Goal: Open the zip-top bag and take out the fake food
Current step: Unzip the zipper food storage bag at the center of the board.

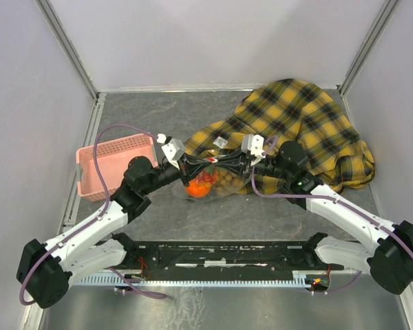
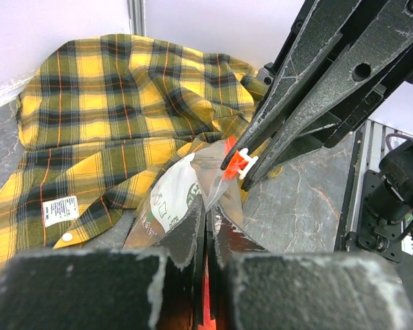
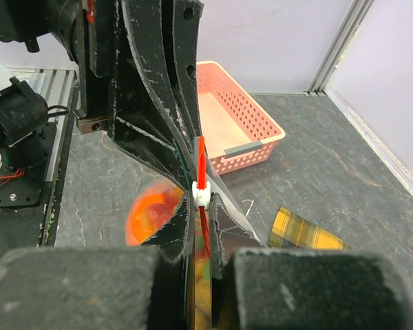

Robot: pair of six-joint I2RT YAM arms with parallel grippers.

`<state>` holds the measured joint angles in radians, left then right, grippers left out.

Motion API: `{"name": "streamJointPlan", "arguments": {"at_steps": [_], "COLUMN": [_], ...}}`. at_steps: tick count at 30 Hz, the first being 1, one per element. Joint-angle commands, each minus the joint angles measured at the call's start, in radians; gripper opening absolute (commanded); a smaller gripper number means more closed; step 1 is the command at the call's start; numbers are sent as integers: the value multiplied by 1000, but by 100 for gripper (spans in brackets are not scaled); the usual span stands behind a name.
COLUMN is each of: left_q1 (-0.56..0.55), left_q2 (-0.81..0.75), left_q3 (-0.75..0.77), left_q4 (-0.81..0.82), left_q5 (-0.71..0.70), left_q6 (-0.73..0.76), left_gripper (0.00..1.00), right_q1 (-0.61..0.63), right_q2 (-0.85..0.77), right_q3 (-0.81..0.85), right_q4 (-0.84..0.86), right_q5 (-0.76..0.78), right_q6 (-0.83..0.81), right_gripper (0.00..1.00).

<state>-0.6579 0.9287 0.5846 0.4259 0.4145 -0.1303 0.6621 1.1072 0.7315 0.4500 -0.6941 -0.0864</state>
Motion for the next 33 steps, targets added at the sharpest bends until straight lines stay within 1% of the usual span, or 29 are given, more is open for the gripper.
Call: {"name": "streamJointPlan", "arguments": {"at_steps": [1, 10, 16, 28, 33], "left_q1": [16, 35, 53, 80, 97], "left_q2": [-41, -70, -71, -78, -88], "left_q3": [40, 43, 52, 71, 76], "left_q4": [56, 30, 27, -4, -12], "left_q5": [6, -7, -10, -57, -107], "left_q6": [-31, -28, -38, -49, -51], "left_gripper": [3, 3, 3, 3, 3], "right_q1": [-2, -5, -13, -23, -27], "right_q2": [-26, -36, -49, -49, -49], "right_q3": [39, 40, 70, 75, 81], "right_q4": [-13, -45, -160, -196, -211], "right_q5": [45, 90, 123, 152, 171], "right_q6": [-21, -30, -53, -58, -58], "right_gripper": [4, 4, 2, 2, 2]}}
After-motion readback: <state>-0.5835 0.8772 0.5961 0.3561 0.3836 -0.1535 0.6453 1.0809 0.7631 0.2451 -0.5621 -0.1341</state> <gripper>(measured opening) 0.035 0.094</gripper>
